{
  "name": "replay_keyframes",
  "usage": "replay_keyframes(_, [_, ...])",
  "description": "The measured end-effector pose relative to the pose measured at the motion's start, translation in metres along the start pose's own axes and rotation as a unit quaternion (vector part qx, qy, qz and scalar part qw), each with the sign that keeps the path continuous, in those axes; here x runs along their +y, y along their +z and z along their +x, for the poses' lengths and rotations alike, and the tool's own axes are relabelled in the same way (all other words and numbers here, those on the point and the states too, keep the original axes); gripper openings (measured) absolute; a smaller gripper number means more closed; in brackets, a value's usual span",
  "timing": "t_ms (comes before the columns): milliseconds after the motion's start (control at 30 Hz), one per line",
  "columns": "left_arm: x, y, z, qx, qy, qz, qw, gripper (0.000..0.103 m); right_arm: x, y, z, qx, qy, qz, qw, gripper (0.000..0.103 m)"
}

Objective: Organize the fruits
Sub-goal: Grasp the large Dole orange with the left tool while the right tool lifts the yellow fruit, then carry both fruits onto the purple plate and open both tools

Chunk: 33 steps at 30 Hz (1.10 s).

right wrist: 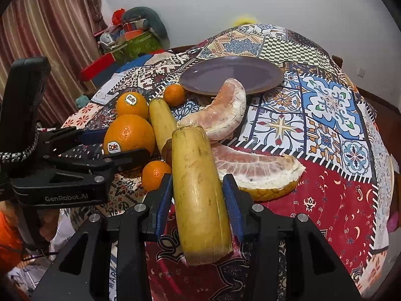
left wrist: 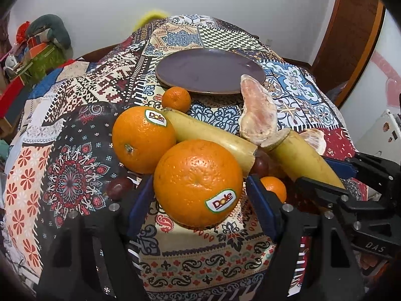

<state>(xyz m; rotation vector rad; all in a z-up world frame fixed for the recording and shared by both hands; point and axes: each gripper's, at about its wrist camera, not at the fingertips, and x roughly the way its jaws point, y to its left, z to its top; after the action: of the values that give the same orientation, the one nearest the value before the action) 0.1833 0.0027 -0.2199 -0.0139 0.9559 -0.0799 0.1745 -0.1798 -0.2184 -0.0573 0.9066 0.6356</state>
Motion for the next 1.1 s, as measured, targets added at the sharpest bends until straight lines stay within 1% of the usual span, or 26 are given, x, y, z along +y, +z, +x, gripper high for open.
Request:
replay_keyframes(33, [0.0, 0.0, 0.0, -0.001, 0.004, 0.0, 1.0, 0.07, -0.001, 0.0, -0.001, -0.001, 0.001, 0.002, 1.0, 0.037])
replay_keyframes(167, [0.002, 0.0, -0.002, -0.004, 0.0, -0.004, 1.0, 0.069, -0.005, 0.0, -0.003, -0.007, 0.011, 0.019, 1.0, 0.036])
replay_keyframes(267, [0.001, -0.002, -0.007, -0.008, -0.001, 0.004, 1.0, 0.069, -0.006, 0.001, -0.006, -0.012, 0.013, 0.029, 0.999, 0.035])
replay_keyframes(367, [0.001, -0.003, -0.012, -0.007, -0.009, -0.001, 0.9999, 0.069, -0.007, 0.004, -0.013, -0.022, 0.011, 0.031, 0.999, 0.034])
replay_keyframes(567, [0.001, 0.0, -0.025, -0.018, -0.008, -0.004, 0.9998, 0.069, -0.009, 0.012, -0.029, -0.049, 0.003, 0.033, 0.998, 0.034])
replay_keyframes(667, [0.002, 0.005, -0.034, -0.03, -0.011, -0.007, 0.9995, 0.069, -0.009, 0.016, -0.033, -0.056, -0.001, 0.032, 0.998, 0.034])
replay_keyframes(833, [0.003, 0.018, -0.052, -0.06, -0.007, -0.007, 0.9981, 0.069, -0.012, 0.025, -0.043, -0.074, -0.007, 0.034, 0.997, 0.034])
replay_keyframes(1000, [0.003, 0.039, -0.063, -0.089, 0.0, -0.004, 0.996, 0.069, -0.016, 0.04, -0.054, -0.103, -0.018, 0.031, 0.994, 0.034])
replay_keyframes(1100, [0.005, 0.052, -0.064, -0.098, 0.002, -0.009, 0.9951, 0.069, -0.019, 0.051, -0.058, -0.118, -0.023, 0.028, 0.992, 0.034])
